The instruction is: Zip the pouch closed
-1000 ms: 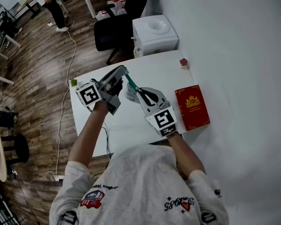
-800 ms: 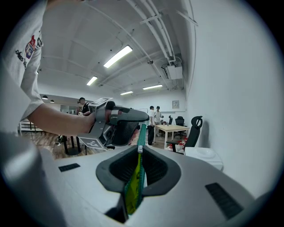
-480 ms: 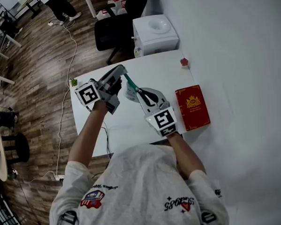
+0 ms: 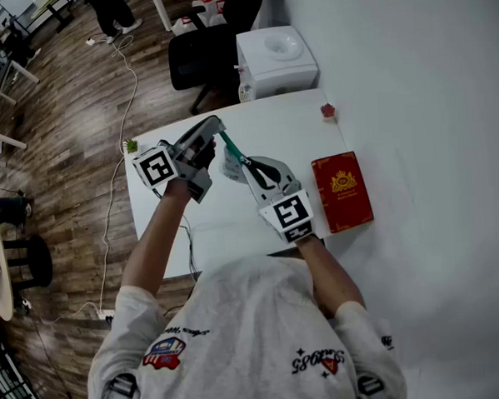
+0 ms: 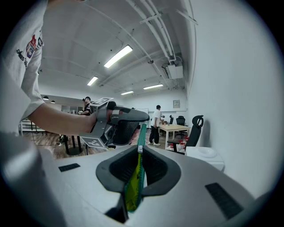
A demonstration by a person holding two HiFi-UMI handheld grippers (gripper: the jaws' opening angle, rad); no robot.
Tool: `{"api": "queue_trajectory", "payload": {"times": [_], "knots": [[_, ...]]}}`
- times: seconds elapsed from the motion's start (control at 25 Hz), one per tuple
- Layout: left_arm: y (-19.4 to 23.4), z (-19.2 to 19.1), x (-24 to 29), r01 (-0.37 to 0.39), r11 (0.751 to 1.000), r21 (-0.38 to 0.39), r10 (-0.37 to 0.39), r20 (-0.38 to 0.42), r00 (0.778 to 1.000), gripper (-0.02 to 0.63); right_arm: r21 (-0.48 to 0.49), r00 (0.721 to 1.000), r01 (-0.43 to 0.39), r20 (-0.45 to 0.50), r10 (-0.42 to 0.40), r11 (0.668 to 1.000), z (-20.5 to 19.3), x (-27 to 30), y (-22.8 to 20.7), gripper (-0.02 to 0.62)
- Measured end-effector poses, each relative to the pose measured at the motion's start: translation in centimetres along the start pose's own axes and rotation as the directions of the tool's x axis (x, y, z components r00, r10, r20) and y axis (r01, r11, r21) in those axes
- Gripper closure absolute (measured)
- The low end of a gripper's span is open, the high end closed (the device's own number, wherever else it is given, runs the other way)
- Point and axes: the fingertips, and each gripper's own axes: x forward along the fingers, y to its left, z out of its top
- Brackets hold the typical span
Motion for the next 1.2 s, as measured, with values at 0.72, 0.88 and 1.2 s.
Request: {"api": "queue_trajectory", "payload": {"times": [0.72, 0.88, 1.2], "knots": [[0.6, 0.8, -0.6, -0.017, 1.0, 0.005, 0.017, 0.023, 1.0, 0.603, -0.001, 1.0, -0.012, -0.002, 0.012, 1.0, -0.5, -0.3, 0.2, 0.558], [0.7, 0.8, -0.7, -0.02, 1.0, 0.013, 0.02, 0.019, 1.0, 0.603, -0.005, 1.0, -0.015, -0.001, 0.015, 1.0, -0.6, -0.5, 0.2, 0.558], [0.6, 2.2, -1.6, -0.034, 0.999, 0.018, 0.034, 0.031, 0.999, 0.603, -0.004, 1.0, -0.025, -0.016, 0.025, 1.0, -0.2, -0.4, 0.9, 0.558]]}}
